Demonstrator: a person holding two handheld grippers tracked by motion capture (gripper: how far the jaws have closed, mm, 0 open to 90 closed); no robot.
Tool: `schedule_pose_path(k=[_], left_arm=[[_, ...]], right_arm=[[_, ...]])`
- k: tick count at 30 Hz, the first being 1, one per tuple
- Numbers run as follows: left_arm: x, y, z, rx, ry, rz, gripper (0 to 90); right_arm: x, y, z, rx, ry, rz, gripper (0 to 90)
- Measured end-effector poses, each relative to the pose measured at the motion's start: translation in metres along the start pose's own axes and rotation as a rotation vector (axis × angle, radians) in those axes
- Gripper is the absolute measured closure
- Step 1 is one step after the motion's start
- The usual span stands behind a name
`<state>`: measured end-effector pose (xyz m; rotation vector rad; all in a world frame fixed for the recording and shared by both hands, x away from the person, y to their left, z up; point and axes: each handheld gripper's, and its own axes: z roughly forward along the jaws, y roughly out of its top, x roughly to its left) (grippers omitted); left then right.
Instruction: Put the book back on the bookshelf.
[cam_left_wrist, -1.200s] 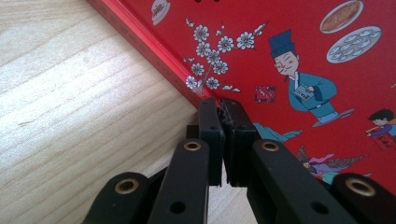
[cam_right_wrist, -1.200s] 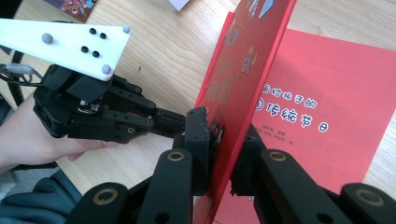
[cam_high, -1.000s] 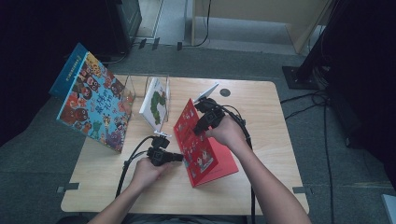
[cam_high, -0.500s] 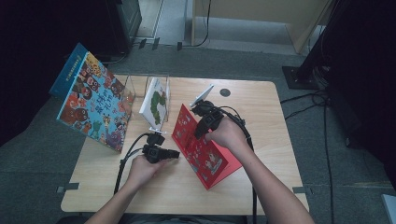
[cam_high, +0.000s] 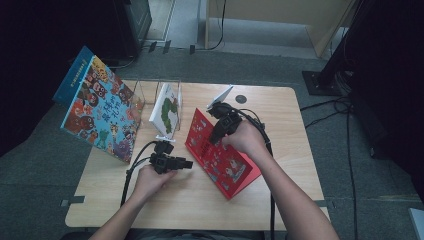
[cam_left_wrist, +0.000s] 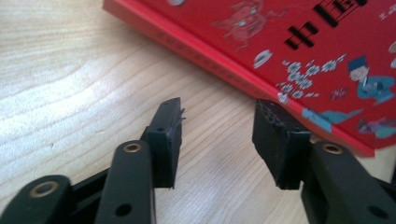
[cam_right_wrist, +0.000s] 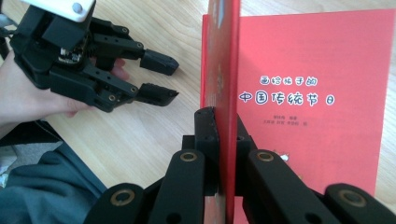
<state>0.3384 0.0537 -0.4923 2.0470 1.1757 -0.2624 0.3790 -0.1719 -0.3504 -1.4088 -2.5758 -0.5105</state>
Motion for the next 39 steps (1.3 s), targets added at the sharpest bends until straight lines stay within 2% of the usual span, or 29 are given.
schedule_pose_path(k=[7,15,19,27,29,32,36,37,38,39], left_arm=[[0.001,0.003,-0.003,-0.040,-0.032,-0.014,45.3],[-0.007,0.011,-0.013,-0.094,-0.075,0.010,39.8],[-0.012,0.016,-0.015,-0.109,-0.091,0.019,38.5],[-0.017,0.025,-0.017,-0.138,-0.125,0.029,34.6],[-0.017,0.026,-0.017,-0.147,-0.138,0.012,34.1],[-0.016,0.029,-0.017,-0.129,-0.163,-0.008,30.5],[-0.019,0.031,-0.020,-0.126,-0.159,0.019,30.1],[-0.019,0.032,-0.021,-0.126,-0.177,0.013,29.1],[-0.019,0.033,-0.022,-0.124,-0.214,0.001,26.9],[-0.018,0.034,-0.023,-0.132,-0.229,0.001,24.5]], right_arm=[[-0.004,-0.001,-0.023,-0.015,0.016,-0.005,88.2],[0.003,-0.002,-0.039,-0.029,0.017,-0.041,88.1],[0.005,-0.004,-0.046,-0.038,0.034,-0.050,88.2],[0.007,-0.008,-0.056,-0.074,0.104,-0.070,88.1],[0.006,-0.009,-0.058,-0.080,0.114,-0.072,87.9],[0.002,-0.012,-0.057,-0.090,0.144,-0.082,87.6],[-0.003,-0.019,-0.057,-0.116,0.195,-0.104,86.8],[-0.005,-0.021,-0.057,-0.123,0.205,-0.108,86.6],[-0.006,-0.023,-0.057,-0.131,0.217,-0.112,86.6],[-0.007,-0.027,-0.057,-0.139,0.237,-0.118,86.3]])
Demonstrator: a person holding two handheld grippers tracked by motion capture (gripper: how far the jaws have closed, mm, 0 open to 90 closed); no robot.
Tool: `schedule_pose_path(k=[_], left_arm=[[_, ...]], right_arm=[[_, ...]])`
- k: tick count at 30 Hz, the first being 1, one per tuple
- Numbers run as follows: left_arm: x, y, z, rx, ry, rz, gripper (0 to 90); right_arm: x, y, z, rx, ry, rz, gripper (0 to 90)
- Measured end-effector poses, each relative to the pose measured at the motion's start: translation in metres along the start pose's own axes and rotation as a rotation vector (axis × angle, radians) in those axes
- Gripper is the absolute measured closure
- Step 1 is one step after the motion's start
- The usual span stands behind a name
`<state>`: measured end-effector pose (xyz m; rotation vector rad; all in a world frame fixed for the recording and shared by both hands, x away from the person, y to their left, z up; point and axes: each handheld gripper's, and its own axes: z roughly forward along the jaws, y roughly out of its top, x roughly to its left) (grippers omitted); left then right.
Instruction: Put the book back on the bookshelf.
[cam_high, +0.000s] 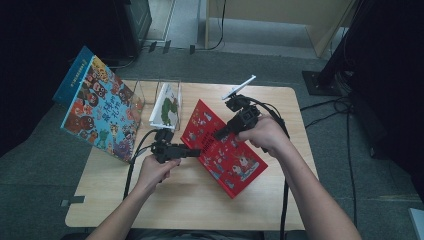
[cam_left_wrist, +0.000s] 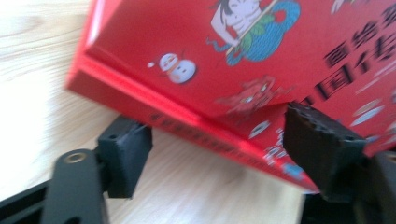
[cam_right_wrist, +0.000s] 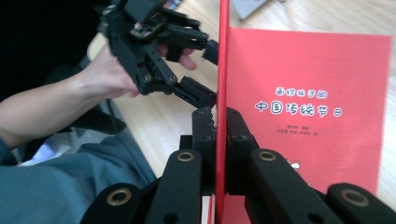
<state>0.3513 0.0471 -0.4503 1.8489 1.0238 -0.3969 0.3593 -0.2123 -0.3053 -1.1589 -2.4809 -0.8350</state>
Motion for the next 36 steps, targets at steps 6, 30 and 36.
schedule_pose_path(k=[6,30,36], left_arm=[[-0.008,0.005,-0.008,-0.039,-0.016,0.039,23.4],[-0.027,0.027,-0.065,-0.079,-0.111,0.315,66.0],[-0.037,0.032,-0.072,-0.049,-0.043,0.406,71.3]], right_arm=[[-0.008,-0.015,-0.004,-0.055,0.060,-0.016,87.4],[-0.015,-0.022,0.008,-0.123,0.054,-0.301,78.0],[-0.015,-0.021,0.010,-0.149,-0.016,-0.315,68.1]])
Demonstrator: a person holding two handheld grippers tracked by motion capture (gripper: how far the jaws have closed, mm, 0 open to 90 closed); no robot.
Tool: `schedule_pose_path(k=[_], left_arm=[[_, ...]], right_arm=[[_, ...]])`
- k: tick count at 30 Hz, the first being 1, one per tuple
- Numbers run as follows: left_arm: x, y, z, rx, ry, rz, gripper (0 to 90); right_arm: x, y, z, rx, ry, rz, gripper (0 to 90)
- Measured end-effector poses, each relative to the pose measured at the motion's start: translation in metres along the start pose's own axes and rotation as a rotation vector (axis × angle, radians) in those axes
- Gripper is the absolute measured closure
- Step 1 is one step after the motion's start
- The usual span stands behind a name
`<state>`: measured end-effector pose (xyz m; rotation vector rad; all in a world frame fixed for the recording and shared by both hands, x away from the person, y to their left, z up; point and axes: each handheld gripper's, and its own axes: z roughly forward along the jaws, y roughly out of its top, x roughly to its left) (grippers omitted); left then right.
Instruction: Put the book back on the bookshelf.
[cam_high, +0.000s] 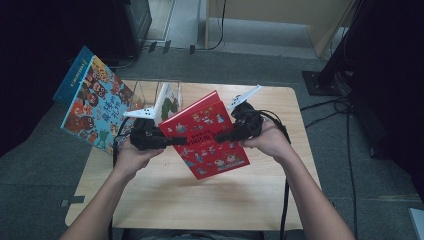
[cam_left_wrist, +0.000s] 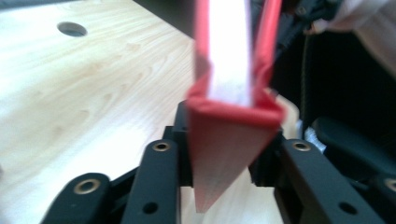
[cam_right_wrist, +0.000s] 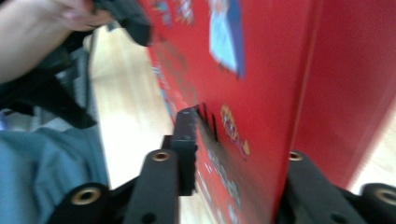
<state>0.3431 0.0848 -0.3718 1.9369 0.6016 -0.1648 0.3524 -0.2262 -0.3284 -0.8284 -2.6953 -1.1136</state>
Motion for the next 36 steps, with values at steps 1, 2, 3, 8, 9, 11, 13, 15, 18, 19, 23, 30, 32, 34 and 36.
schedule_pose_path(k=[1,2,3,8,9,11,13,15,18,19,23,30,32,34,36], left_arm=[[-0.003,0.002,0.000,0.006,-0.004,0.014,73.3],[-0.004,0.003,-0.001,0.005,-0.006,0.024,75.0],[-0.006,0.004,-0.002,0.001,-0.010,0.034,76.2],[-0.009,0.010,-0.005,0.019,0.005,0.094,77.0],[-0.009,0.010,-0.005,0.020,0.007,0.098,77.1],[-0.011,0.011,-0.006,0.040,0.019,0.128,77.2],[-0.011,0.010,-0.005,0.059,0.027,0.151,77.1],[-0.011,0.008,-0.003,0.082,0.035,0.179,77.1],[-0.011,0.007,-0.003,0.095,0.041,0.210,77.2],[-0.011,0.007,-0.003,0.101,0.042,0.217,77.2],[-0.011,0.008,-0.001,0.132,0.036,0.215,77.2],[-0.012,0.009,0.001,0.175,0.038,0.228,77.1],[-0.011,0.008,0.001,0.191,0.041,0.228,77.6],[-0.012,0.006,-0.001,0.204,0.045,0.232,78.7],[-0.014,0.006,-0.001,0.203,0.042,0.234,79.0]], right_arm=[[-0.001,-0.001,0.000,-0.005,-0.025,0.003,65.1],[-0.003,-0.001,0.001,-0.010,-0.028,0.012,63.1],[-0.003,-0.001,0.000,-0.019,-0.029,0.013,62.2],[-0.003,-0.006,0.000,-0.070,-0.024,0.001,61.8],[-0.003,-0.006,0.000,-0.073,-0.021,0.000,61.7],[-0.003,-0.008,0.001,-0.076,-0.017,0.000,61.9],[-0.004,-0.010,0.004,-0.074,-0.012,-0.003,62.3],[-0.005,-0.013,0.007,-0.069,-0.008,0.006,62.3],[-0.008,-0.018,0.010,-0.072,0.010,0.025,62.5],[-0.008,-0.019,0.010,-0.073,0.012,0.029,62.4],[-0.006,-0.022,0.012,-0.064,-0.011,0.029,62.0],[-0.010,-0.033,0.017,-0.067,0.007,0.049,62.2],[-0.010,-0.037,0.016,-0.077,-0.001,0.057,62.0],[-0.012,-0.042,0.015,-0.079,-0.018,0.067,62.3],[-0.015,-0.047,0.014,-0.104,-0.005,0.078,62.9]])
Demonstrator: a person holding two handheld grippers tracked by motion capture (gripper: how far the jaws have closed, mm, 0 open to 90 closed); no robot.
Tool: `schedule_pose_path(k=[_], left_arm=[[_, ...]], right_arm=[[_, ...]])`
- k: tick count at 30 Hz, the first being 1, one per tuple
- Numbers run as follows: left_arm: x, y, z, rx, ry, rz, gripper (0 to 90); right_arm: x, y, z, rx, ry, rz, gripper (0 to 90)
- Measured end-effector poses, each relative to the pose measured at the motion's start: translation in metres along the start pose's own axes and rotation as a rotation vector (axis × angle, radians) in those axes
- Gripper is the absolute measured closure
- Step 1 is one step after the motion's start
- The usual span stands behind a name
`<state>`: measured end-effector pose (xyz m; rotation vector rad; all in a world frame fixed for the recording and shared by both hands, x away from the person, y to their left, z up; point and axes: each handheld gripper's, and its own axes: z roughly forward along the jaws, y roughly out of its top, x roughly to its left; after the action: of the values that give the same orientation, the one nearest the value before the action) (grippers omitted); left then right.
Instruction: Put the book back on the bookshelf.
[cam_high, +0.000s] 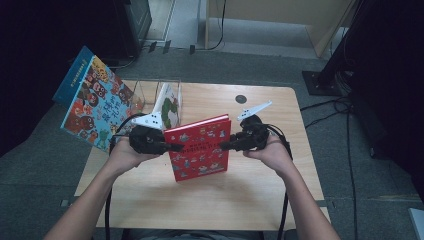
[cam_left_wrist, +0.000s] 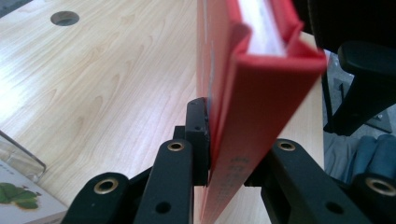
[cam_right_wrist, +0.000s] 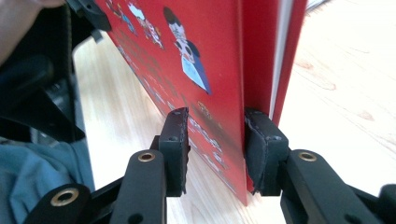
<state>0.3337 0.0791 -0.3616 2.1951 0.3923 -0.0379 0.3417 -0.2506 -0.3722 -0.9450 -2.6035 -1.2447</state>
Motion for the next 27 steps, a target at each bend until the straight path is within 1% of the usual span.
schedule_pose_path(k=[2,4,6,9,10,12,14,16,17,20,21,22,24,25,26,27], left_arm=[[0.000,0.001,0.000,0.006,0.007,0.002,79.0],[0.000,0.001,-0.001,0.015,0.009,0.004,79.3],[0.000,0.000,-0.002,0.019,0.016,0.007,80.2],[0.001,0.001,-0.002,0.024,0.012,-0.005,80.4],[0.001,0.001,-0.002,0.026,0.011,-0.006,80.3],[0.000,0.003,-0.002,0.045,0.013,-0.010,80.0],[0.000,0.005,-0.003,0.070,0.014,-0.040,79.6],[-0.001,0.008,-0.004,0.096,0.023,-0.037,79.8],[-0.001,0.009,-0.004,0.114,0.025,-0.035,79.9],[-0.001,0.012,-0.005,0.133,0.035,-0.048,79.6],[-0.001,0.014,-0.005,0.137,0.040,-0.045,79.2],[-0.001,0.016,-0.007,0.137,0.033,-0.053,78.9],[-0.001,0.021,-0.010,0.134,0.030,-0.052,77.7],[-0.002,0.027,-0.012,0.146,0.031,-0.053,77.6],[-0.002,0.030,-0.013,0.149,0.039,-0.048,77.4],[-0.002,0.032,-0.013,0.159,0.034,-0.056,77.4]], right_arm=[[-0.001,-0.003,0.000,-0.016,0.002,0.001,62.7],[0.000,-0.005,-0.001,-0.025,-0.011,-0.003,62.6],[-0.002,-0.010,-0.003,-0.032,-0.035,-0.003,62.5],[-0.008,-0.018,0.000,-0.015,-0.068,0.014,62.4],[-0.009,-0.020,0.003,-0.019,-0.068,0.012,62.0],[-0.010,-0.023,0.009,-0.024,-0.066,0.010,61.8],[-0.010,-0.025,0.016,-0.025,-0.062,0.011,61.2],[-0.011,-0.025,0.020,-0.026,-0.060,0.017,60.9],[-0.011,-0.025,0.020,-0.028,-0.057,0.015,60.9],[-0.011,-0.025,0.022,-0.032,-0.061,0.017,61.1],[-0.011,-0.025,0.022,-0.032,-0.060,0.017,61.2],[-0.011,-0.025,0.022,-0.033,-0.060,0.016,61.2],[-0.011,-0.024,0.022,-0.037,-0.055,0.013,61.4],[-0.011,-0.024,0.022,-0.040,-0.052,0.015,61.3],[-0.010,-0.023,0.021,-0.042,-0.054,0.014,61.3],[-0.010,-0.023,0.022,-0.043,-0.054,0.010,61.3]])
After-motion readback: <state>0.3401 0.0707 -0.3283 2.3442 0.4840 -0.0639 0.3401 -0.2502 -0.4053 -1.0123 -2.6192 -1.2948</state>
